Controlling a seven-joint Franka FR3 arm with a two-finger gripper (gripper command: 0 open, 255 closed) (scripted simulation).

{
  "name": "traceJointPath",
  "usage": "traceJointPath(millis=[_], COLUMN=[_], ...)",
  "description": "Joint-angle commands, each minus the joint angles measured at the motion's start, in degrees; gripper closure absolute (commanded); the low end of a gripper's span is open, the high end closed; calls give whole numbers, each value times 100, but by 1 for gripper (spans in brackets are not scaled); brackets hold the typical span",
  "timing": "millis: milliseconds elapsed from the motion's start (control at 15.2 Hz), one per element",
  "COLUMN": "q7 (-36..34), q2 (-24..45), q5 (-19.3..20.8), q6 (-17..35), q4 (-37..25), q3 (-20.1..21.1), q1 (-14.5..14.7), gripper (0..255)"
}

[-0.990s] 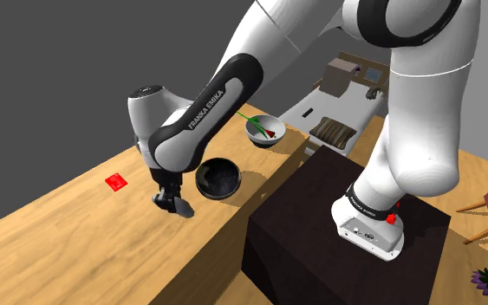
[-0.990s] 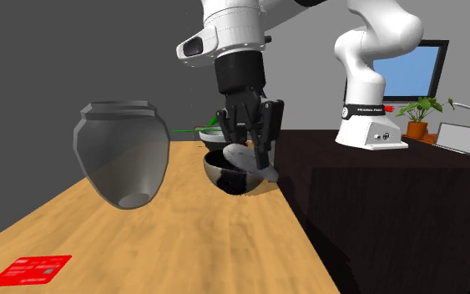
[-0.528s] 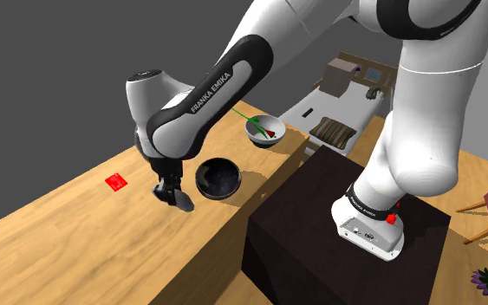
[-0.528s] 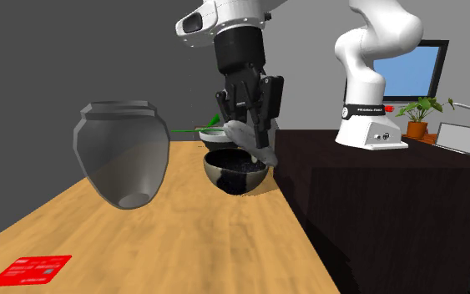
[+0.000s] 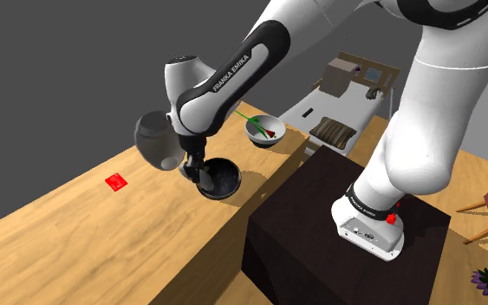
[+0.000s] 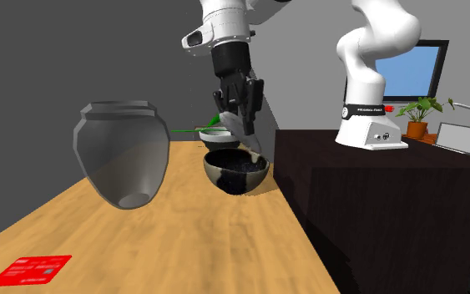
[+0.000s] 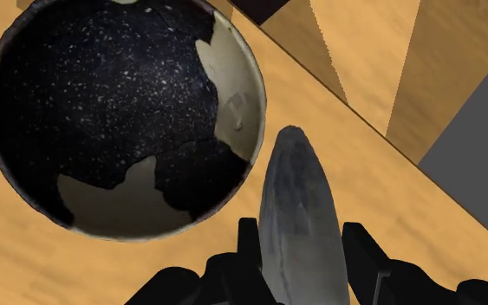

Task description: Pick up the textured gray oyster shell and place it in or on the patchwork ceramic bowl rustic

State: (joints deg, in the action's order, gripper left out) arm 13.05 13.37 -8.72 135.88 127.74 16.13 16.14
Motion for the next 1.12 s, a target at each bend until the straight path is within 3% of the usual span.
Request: traceJointPath(millis=[0,264,1056], q7=[332,992,1022], q2=[-131,-369,459], q5=[-53,-112,-16], q6=[23,17,873], q4=[196,515,552], q3=[-92,-321,-368], q1=[-197,-591,-534], gripper=[255,255,255])
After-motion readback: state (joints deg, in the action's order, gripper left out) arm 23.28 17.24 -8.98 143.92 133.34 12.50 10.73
